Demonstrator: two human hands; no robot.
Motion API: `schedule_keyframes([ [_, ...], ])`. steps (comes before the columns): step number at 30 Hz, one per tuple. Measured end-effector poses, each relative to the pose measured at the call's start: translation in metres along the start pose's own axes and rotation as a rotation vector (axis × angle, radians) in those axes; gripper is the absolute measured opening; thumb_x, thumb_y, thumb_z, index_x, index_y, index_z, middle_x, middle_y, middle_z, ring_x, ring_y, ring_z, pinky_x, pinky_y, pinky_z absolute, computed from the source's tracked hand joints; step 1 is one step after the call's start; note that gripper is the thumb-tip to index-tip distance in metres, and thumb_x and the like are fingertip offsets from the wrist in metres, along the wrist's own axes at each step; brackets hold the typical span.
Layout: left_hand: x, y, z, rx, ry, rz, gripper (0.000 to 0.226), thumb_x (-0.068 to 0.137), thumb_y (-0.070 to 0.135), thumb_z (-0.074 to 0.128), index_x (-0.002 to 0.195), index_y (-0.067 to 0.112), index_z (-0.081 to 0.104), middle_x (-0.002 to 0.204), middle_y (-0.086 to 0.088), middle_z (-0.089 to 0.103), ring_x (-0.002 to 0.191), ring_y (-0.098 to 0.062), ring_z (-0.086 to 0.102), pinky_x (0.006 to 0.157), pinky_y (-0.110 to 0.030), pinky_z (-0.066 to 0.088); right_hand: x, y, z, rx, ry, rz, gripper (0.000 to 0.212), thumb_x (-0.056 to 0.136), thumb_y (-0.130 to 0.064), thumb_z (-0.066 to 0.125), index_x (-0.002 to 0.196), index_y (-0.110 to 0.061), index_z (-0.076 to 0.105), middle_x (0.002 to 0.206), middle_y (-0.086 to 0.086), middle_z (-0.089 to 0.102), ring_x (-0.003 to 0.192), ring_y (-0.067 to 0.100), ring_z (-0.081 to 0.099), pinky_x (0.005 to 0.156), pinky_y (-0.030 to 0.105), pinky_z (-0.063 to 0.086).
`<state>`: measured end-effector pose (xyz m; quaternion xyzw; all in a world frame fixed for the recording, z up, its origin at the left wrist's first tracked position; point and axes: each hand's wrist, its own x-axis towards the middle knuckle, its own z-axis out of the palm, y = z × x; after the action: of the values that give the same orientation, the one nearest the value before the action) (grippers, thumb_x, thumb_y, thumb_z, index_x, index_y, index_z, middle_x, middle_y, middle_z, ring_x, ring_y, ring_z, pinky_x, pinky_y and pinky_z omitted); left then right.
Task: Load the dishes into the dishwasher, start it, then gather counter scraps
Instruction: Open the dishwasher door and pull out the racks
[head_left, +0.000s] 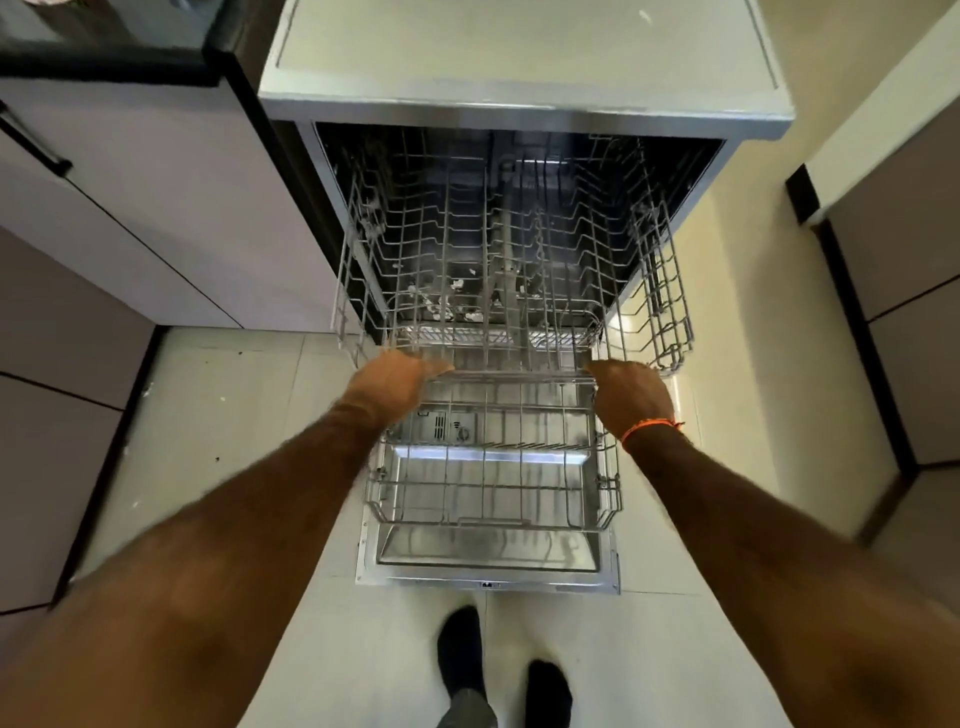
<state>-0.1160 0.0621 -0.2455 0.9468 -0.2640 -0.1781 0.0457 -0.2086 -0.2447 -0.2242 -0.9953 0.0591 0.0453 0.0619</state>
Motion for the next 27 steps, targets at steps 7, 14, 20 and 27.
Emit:
schedule_keyframes([
  [7, -0.051, 0.009, 0.023, -0.061, 0.022, 0.023, 0.049, 0.106, 0.016, 0.033, 0.149, 0.038, 0.044, 0.11, -0.014, 0.073, 0.08, -0.02, 0.069, 0.086, -0.035, 0.06, -0.055, -0.004, 0.007, -0.016, 0.009, -0.028, 0.037, 0.084, 0.001, 0.055, 0.112, -0.016, 0.073, 0.091, 0.011, 0.076, 0.077, 0.031, 0.072, 0.071, 0.038, 0.058],
  [14, -0.093, 0.032, 0.03, -0.076, 0.002, 0.003, 0.048, 0.105, 0.014, 0.037, 0.148, 0.033, 0.048, 0.111, -0.013, 0.074, 0.081, -0.02, 0.069, 0.086, -0.035, 0.06, -0.099, -0.003, 0.016, 0.001, 0.01, -0.042, 0.035, 0.081, 0.004, 0.061, 0.109, -0.013, 0.074, 0.089, 0.012, 0.076, 0.077, 0.03, 0.073, 0.075, 0.04, 0.059],
  [20, -0.13, 0.048, 0.037, -0.059, -0.029, 0.004, 0.049, 0.106, 0.013, 0.036, 0.15, 0.032, 0.046, 0.091, -0.005, 0.07, 0.069, -0.014, 0.057, 0.078, -0.028, 0.056, -0.139, 0.0, 0.026, 0.047, -0.008, -0.048, 0.033, 0.085, -0.001, 0.064, 0.113, -0.016, 0.072, 0.093, 0.008, 0.077, 0.081, 0.028, 0.073, 0.077, 0.04, 0.059],
  [27, -0.15, 0.053, 0.046, -0.077, -0.045, -0.108, 0.054, 0.101, 0.01, 0.039, 0.147, 0.038, 0.05, 0.117, -0.009, 0.072, 0.077, -0.015, 0.056, 0.084, -0.034, 0.056, -0.162, -0.005, 0.032, 0.077, -0.036, -0.018, 0.042, 0.081, 0.0, 0.057, 0.116, -0.017, 0.071, 0.098, 0.01, 0.076, 0.087, 0.034, 0.071, 0.077, 0.041, 0.059],
])
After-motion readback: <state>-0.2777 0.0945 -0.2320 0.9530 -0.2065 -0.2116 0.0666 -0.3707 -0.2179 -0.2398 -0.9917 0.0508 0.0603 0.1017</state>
